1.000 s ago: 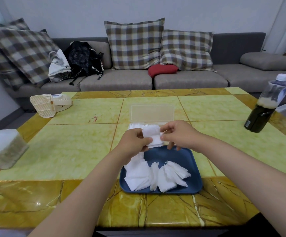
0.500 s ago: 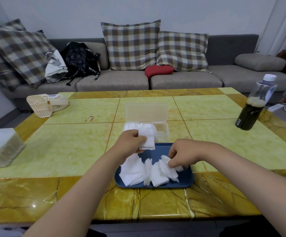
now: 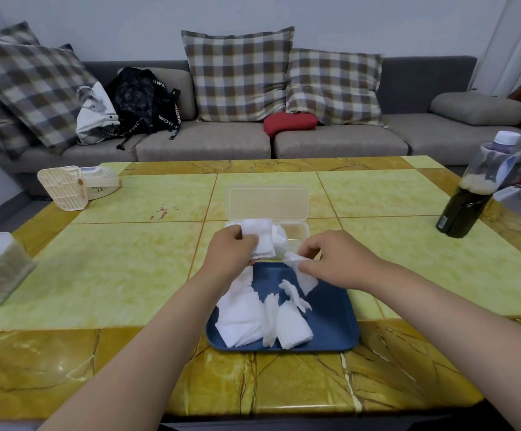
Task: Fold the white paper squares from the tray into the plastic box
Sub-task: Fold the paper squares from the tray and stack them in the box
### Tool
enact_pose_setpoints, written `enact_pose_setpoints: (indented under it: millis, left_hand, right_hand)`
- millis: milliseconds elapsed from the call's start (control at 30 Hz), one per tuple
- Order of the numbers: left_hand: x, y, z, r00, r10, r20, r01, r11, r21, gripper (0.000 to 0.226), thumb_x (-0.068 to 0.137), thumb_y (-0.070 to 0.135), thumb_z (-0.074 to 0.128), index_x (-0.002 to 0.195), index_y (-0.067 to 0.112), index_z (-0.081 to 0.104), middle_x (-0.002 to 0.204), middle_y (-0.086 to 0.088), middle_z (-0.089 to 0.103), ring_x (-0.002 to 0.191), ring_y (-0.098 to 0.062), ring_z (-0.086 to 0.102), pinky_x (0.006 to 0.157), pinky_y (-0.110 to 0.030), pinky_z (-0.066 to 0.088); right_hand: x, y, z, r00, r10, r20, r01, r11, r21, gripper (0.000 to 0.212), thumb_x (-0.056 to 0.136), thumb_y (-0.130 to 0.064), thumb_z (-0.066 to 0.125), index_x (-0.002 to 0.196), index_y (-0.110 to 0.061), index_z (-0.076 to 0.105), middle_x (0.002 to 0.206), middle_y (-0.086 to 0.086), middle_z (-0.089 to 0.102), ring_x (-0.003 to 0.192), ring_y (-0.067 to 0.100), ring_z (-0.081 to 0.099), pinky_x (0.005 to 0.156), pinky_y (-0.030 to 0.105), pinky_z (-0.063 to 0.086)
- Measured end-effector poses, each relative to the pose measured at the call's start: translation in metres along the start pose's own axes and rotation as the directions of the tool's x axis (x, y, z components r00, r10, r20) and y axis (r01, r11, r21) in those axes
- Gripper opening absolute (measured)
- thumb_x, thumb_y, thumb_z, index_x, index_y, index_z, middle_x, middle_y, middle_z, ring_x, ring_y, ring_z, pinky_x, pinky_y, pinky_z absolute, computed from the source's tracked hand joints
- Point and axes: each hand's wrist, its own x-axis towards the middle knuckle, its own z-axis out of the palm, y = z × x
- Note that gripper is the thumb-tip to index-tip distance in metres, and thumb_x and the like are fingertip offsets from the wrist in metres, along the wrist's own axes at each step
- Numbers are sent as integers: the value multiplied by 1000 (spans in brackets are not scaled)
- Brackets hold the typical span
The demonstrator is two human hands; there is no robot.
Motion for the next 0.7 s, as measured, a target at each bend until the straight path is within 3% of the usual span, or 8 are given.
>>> enact_pose_setpoints:
  millis: [133, 267, 367, 467, 567, 633, 700]
  left_hand:
    - [1, 0, 1, 999, 22, 36, -23, 999, 40, 26, 89, 10, 53, 104, -9, 64, 91, -13, 66, 79, -22, 60, 75, -39, 61]
    - [-3, 2, 1, 991, -9, 136, 9, 1000, 0, 20, 93, 10, 53, 103, -1, 68, 100, -11, 72, 83, -24, 72, 71, -31, 63]
    - [-7, 4, 3, 977, -56, 203, 70, 996, -60, 19, 98, 10, 51, 107, 2, 66, 101, -14, 73, 77, -22, 76, 66, -26, 61]
    - [-2, 0, 4, 996, -58, 67, 61, 997, -55, 24, 93, 12, 54, 102, -8, 65, 98, -14, 71, 79, -24, 71, 69, -34, 63]
    - [0, -1, 0, 997, -49, -61, 45, 996, -76, 34, 78, 22, 57, 89, -10, 62, 80, -9, 58, 72, -22, 53, 67, -39, 53]
    - [0, -2, -1, 995, -46, -92, 38, 995, -87, 38, 76, 26, 56, 90, -9, 61, 78, -8, 57, 71, -22, 51, 66, -37, 45]
    - [-3, 1, -1, 994, -34, -108, 21, 993, -119, 34, 83, 21, 56, 96, -10, 62, 79, -10, 60, 71, -22, 55, 66, -34, 47]
  right_hand:
    - [2, -8, 8, 995, -26, 96, 47, 972, -228, 22, 82, -44, 75, 101, -33, 77, 99, -17, 72, 92, 7, 65, 80, 32, 56]
    - [6, -4, 12, 976, 45, 212, -37, 998, -41, 11, 88, -34, 74, 95, -29, 81, 85, -15, 74, 84, 8, 67, 80, 32, 57]
    - [9, 1, 9, 982, 69, 175, -84, 993, 83, 13, 93, -23, 68, 89, -24, 81, 71, -10, 71, 66, 9, 63, 64, 24, 49]
    - [13, 5, 5, 994, 96, 56, -105, 978, 181, 22, 97, -20, 61, 80, -21, 76, 72, 2, 74, 59, 13, 65, 61, 28, 50]
    - [14, 4, -2, 993, 117, -28, -106, 960, 260, 23, 101, -20, 54, 88, -15, 73, 77, 7, 75, 49, 14, 65, 53, 25, 46]
    - [12, 2, -6, 993, 116, -22, -104, 948, 302, 22, 103, -20, 52, 93, -14, 72, 82, 7, 76, 44, 14, 64, 47, 23, 43]
    - [9, 0, -4, 995, 101, 19, -102, 943, 318, 20, 102, -19, 55, 93, -14, 72, 80, 5, 77, 48, 17, 68, 49, 24, 49]
